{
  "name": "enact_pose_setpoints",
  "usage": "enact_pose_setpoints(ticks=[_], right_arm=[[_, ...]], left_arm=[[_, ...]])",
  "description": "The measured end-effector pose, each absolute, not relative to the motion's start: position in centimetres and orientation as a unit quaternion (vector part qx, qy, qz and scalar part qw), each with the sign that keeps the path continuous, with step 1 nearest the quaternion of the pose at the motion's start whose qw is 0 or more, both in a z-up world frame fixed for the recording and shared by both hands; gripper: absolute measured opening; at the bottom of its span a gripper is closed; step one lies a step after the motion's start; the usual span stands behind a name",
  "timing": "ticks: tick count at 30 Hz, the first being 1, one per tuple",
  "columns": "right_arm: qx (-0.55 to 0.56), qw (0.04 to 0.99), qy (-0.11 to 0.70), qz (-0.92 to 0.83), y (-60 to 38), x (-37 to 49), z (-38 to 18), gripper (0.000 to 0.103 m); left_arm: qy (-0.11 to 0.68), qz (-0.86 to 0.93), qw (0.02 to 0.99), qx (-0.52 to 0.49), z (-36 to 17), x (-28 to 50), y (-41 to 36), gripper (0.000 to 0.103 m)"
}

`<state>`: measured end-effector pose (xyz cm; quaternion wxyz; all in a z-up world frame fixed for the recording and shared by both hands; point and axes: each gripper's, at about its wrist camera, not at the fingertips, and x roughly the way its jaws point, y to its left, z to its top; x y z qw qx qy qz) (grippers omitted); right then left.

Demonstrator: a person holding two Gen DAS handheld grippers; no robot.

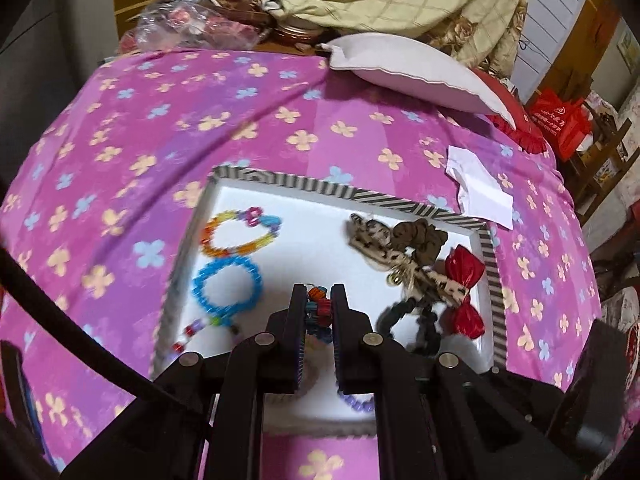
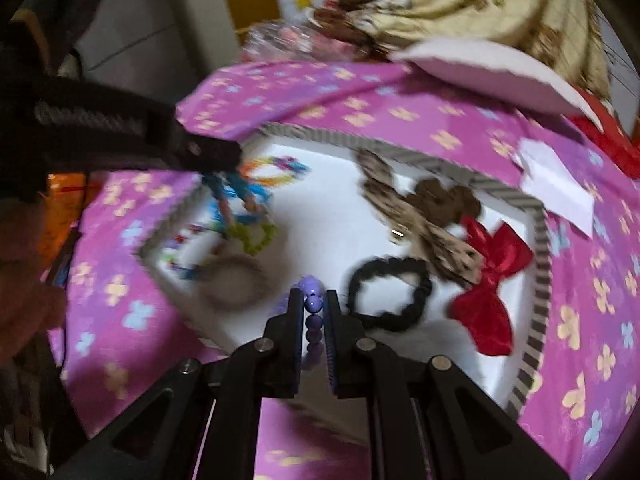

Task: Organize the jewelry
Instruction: 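Carry both bracelets into the tray and open both tools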

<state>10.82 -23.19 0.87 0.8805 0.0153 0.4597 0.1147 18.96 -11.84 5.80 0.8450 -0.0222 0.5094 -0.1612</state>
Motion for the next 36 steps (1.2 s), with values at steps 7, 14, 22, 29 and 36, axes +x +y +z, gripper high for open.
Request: enact_pose_setpoints(ticks=[7, 14, 22, 29, 36], right_arm=[[0.035, 0.873, 0.472, 0.121, -24.1, 11.5, -0.6, 0.01], [0.027, 0.874, 0.469, 0.122, -23.4, 11.1, -0.5, 0.024], [0.035, 0.879, 0.461, 0.116, -23.9, 9.5, 0.9, 0.042], [0.037, 0.885, 0.45, 0.11, -24.2, 8.2, 2.0, 0.044], [0.043, 0.889, 0.444, 0.103, -24.5, 7.2, 2.6, 0.049]], left_arm=[[0.535, -0.142, 0.832, -0.018, 1.9, 22.1, -13.1, 0.026], [0.553, -0.11, 0.826, -0.01, -0.6, 22.9, -12.2, 0.026], [0.556, -0.124, 0.821, -0.011, -1.0, 22.7, -12.7, 0.032], [0.542, -0.129, 0.831, -0.009, 0.8, 20.7, -12.7, 0.048], [0.512, -0.109, 0.852, 0.009, 2.7, 18.7, -11.3, 0.049]])
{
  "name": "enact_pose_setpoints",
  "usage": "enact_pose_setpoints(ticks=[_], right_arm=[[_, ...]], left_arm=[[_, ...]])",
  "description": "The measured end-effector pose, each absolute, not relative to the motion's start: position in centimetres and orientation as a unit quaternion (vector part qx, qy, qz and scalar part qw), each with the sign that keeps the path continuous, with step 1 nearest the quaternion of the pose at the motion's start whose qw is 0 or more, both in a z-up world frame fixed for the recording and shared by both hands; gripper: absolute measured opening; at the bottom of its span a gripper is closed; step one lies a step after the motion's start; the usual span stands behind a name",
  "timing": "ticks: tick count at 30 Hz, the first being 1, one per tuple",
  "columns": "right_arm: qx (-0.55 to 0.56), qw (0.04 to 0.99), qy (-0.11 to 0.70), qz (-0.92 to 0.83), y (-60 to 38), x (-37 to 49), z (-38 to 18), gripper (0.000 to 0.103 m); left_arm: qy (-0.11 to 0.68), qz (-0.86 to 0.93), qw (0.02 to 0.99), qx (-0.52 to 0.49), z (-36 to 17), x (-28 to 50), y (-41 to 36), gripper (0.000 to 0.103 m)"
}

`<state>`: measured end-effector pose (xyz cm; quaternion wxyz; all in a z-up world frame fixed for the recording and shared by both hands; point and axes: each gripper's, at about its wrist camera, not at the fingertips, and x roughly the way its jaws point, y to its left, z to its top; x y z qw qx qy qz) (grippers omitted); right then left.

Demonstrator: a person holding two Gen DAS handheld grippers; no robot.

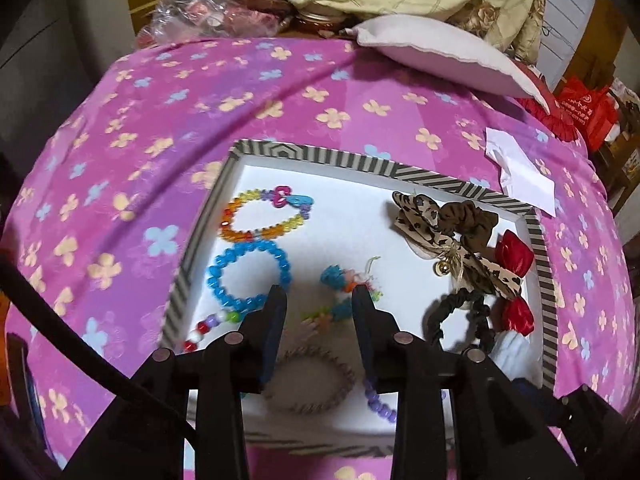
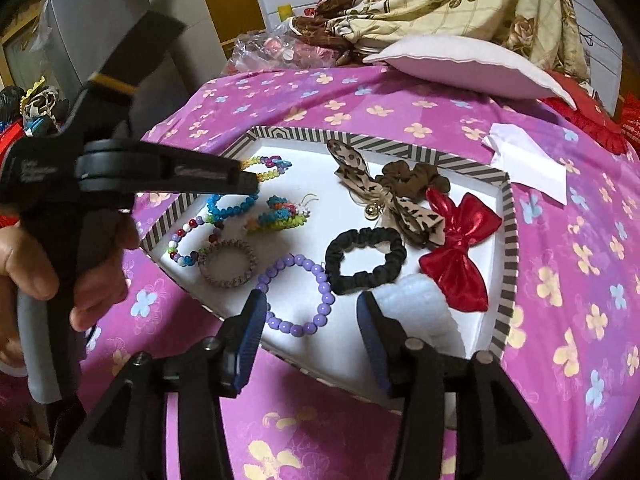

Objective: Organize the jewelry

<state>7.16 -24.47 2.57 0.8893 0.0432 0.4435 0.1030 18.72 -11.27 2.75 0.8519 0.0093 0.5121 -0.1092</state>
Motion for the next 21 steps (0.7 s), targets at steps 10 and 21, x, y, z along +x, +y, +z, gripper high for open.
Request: enact_pose_setpoints(ticks=[10, 21], right_arm=[[0.047, 0.899, 0.427, 0.088, -24.7, 5.4, 3.9, 0.053], [0.048, 0.906, 0.415, 0.072, -24.5, 3.4, 4.8, 0.059]], left_arm=[[0.477, -0.083, 0.875, 0.019, 4.7, 14.7, -9.2, 0.049], [0.446, -0.065, 0.893, 0.006, 5.9, 9.3, -7.0, 0.049]])
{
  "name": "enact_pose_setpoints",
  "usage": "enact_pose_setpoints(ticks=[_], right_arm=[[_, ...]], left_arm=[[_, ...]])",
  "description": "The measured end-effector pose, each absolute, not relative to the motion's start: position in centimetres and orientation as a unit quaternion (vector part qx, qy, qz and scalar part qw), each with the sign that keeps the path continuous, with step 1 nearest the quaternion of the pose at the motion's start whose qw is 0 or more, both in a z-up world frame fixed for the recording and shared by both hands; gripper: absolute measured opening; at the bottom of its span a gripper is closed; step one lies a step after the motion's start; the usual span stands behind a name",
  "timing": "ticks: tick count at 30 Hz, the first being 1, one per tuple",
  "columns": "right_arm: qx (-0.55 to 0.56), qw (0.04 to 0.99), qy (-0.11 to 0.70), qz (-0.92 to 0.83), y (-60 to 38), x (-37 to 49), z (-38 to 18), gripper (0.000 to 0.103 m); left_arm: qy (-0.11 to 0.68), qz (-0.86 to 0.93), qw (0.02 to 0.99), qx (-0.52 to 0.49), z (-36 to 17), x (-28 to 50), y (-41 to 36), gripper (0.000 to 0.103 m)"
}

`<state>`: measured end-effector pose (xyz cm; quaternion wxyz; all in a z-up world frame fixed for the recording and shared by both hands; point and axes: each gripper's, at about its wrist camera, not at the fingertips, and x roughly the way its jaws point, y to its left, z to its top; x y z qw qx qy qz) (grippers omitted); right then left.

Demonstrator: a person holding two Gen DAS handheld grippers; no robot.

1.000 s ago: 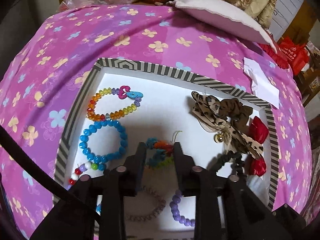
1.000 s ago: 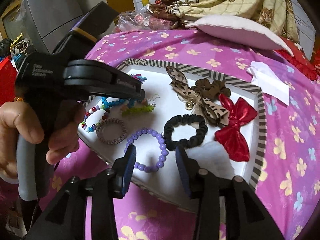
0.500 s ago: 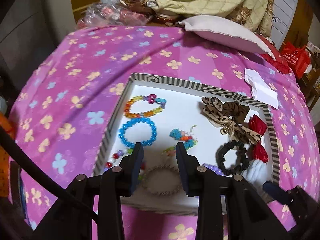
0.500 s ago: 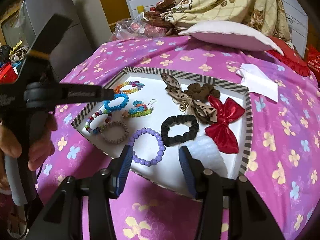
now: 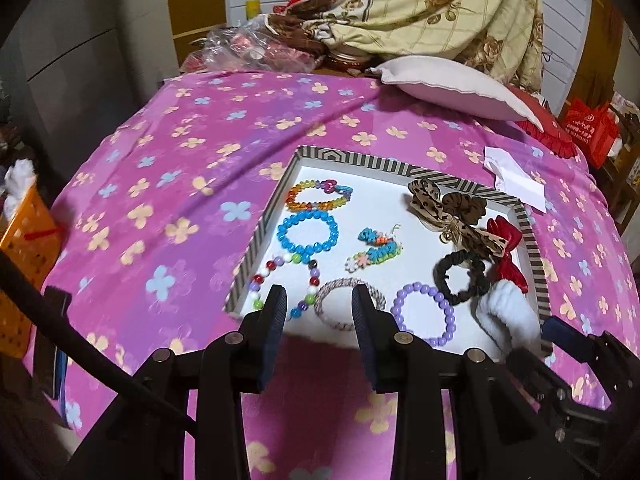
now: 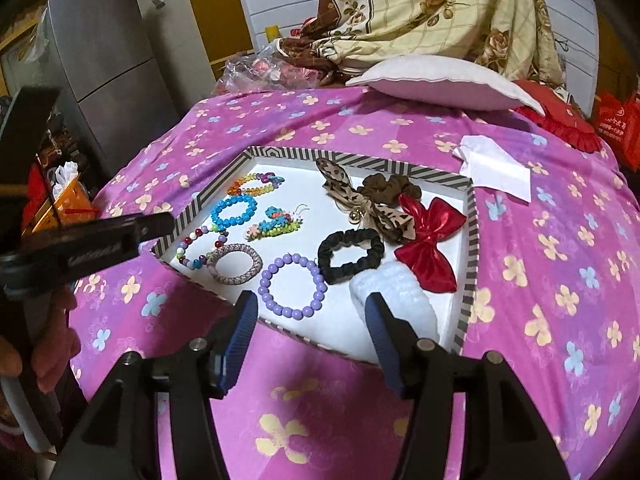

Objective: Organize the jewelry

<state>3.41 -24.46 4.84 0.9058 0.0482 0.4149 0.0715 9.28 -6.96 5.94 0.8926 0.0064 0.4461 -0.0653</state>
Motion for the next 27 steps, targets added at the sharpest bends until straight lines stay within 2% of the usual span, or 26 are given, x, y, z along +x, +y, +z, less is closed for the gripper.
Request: enact_pose_setpoints(ticks=[27], right_arm=[[0.048, 0.926, 0.373, 0.04, -23.7, -0.4, 8.9, 0.069]], left_arm=[[0.396, -0.036, 0.918, 0.001, 8.8, 2.5, -5.7, 0.049]])
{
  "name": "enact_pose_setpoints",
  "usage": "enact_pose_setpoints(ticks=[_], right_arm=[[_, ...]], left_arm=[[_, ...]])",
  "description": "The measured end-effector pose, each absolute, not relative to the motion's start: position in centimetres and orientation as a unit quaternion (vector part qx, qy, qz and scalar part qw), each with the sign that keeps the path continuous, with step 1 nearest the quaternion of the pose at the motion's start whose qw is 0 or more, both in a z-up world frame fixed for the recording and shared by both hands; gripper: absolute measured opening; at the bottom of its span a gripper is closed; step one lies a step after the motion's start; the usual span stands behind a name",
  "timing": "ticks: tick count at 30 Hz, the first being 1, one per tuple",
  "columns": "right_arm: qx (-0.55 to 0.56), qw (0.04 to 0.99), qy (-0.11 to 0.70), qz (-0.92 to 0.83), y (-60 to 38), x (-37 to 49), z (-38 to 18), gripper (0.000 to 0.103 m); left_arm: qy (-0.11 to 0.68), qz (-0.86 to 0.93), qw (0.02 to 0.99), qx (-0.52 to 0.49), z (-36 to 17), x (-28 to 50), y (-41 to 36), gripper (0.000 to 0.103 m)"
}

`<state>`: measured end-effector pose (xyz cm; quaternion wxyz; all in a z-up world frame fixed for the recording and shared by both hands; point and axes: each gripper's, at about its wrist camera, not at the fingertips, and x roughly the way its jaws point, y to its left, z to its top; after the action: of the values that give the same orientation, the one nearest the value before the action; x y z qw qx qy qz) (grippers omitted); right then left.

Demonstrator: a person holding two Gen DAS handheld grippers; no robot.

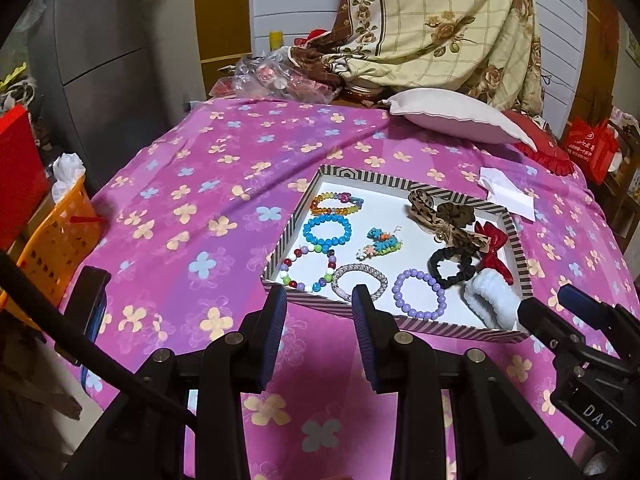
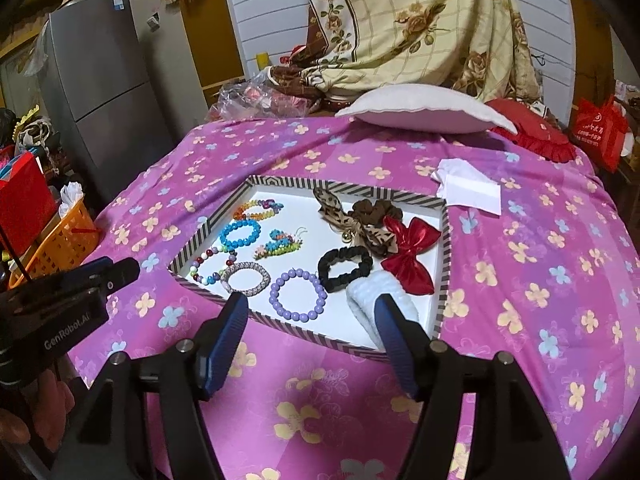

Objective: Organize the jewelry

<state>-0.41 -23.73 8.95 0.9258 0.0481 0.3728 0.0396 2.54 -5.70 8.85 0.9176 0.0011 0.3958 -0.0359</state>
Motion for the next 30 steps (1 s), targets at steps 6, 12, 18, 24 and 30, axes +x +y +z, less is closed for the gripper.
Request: enact_pose_setpoints(ticks=[6, 12, 18, 24, 30], right_arm=[[0.048, 0.928, 0.368, 0.035, -23.8, -0.7, 9.7, 0.07], [0.051, 0.928, 0.367, 0.033, -24.0, -0.9, 9.8, 0.07], [0.05, 0.928, 0.367, 0.033, -24.2, -0.9, 9.9, 0.07], [0.049, 0.928, 0.368, 0.034, -24.2, -0.9, 9.9, 0.07], [0.045, 0.927, 0.371, 0.036, -24.1, -0.9, 9.7, 0.07]], left_arm=[[0.392, -0.038, 0.919, 0.001, 9.3, 1.9, -5.9, 0.049], [0.39, -0.038, 0.92, -0.001, 9.6, 1.6, -6.1, 0.048], [0.388, -0.038, 0.921, -0.001, 9.7, 1.4, -6.1, 0.049], [0.388, -0.038, 0.921, 0.0, 9.8, 1.4, -6.2, 0.049], [0.388, -0.037, 0.921, 0.001, 9.9, 1.4, -6.2, 0.049]])
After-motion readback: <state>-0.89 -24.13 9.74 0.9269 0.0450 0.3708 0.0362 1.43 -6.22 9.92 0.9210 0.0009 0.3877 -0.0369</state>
